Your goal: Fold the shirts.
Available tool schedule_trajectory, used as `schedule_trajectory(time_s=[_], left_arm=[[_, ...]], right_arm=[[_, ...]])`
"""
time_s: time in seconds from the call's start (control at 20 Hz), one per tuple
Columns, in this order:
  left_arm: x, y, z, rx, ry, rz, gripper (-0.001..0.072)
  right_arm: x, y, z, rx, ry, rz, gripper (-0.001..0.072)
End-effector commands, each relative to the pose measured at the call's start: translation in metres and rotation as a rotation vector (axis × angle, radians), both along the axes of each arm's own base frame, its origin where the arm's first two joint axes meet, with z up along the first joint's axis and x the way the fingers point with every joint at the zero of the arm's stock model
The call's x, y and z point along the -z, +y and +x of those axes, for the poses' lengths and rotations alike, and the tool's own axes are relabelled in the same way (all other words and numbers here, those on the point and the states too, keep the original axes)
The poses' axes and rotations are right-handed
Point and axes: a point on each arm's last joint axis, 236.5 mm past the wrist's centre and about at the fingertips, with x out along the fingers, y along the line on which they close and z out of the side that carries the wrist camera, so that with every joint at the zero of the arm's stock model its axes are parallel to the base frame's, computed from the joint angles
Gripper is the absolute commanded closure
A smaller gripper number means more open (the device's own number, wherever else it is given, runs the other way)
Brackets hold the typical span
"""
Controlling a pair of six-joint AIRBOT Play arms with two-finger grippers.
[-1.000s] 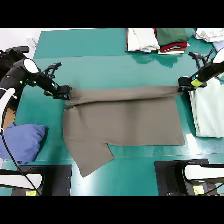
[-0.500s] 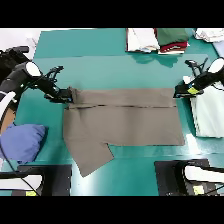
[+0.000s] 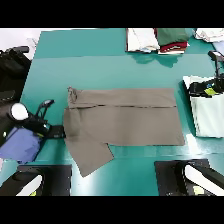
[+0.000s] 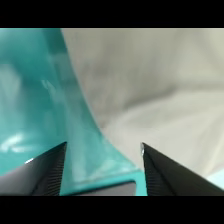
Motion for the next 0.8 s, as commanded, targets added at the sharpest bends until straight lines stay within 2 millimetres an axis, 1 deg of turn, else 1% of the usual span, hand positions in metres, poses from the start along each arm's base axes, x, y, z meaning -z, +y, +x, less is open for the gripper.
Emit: schedule_trajectory(time_s=[0.0, 0.05, 0.15, 0.35, 0.4, 0.45, 0.5, 0.55, 0.6, 0.65, 0.75], left_arm=[[0.021, -0.029, -0.034, -0.064, 0.054, -0.132, 0.0159], [0.022, -0.037, -0.034, -0.066, 0.046, -0.159, 0.0159], [0.025, -0.047, -0.033, -0.045, 0.021, -0.17, 0.0159], [0.032, -0.062, -0.044, 0.02, 0.015, -0.162, 0.0161], [0.031, -0.063, -0.045, 0.027, 0.016, -0.162, 0.0273], [0.03, -0.063, -0.043, 0.029, 0.012, -0.162, 0.0476], [0.029, -0.062, -0.04, 0.029, 0.002, -0.159, 0.0527], [0.028, -0.061, -0.038, 0.034, -0.006, -0.153, 0.0537], [0.024, -0.06, -0.035, 0.047, -0.019, -0.146, 0.0677], [0.019, -0.059, -0.032, 0.062, -0.026, -0.138, 0.0678], [0.003, -0.057, -0.019, 0.091, -0.065, -0.122, 0.0678]], right_arm=[[-0.012, 0.011, 0.002, 0.001, -0.052, 0.044, 0.0324], [-0.013, 0.014, 0.003, 0.001, -0.057, 0.059, 0.0325], [-0.013, 0.015, 0.003, 0.001, -0.056, 0.061, 0.0325], [-0.011, 0.017, -0.003, -0.007, -0.03, 0.067, 0.0324], [-0.011, 0.017, -0.003, -0.007, -0.029, 0.067, 0.0324], [-0.01, 0.017, -0.004, -0.007, -0.027, 0.067, 0.0325], [-0.01, 0.017, -0.006, -0.01, -0.018, 0.067, 0.0324], [-0.008, 0.018, -0.009, -0.014, -0.002, 0.068, 0.0324], [-0.005, 0.015, -0.015, -0.019, 0.025, 0.058, 0.0325], [-0.001, 0.01, -0.023, -0.023, 0.059, 0.034, 0.0325], [0.019, -0.006, -0.05, -0.005, 0.158, -0.019, 0.0324]])
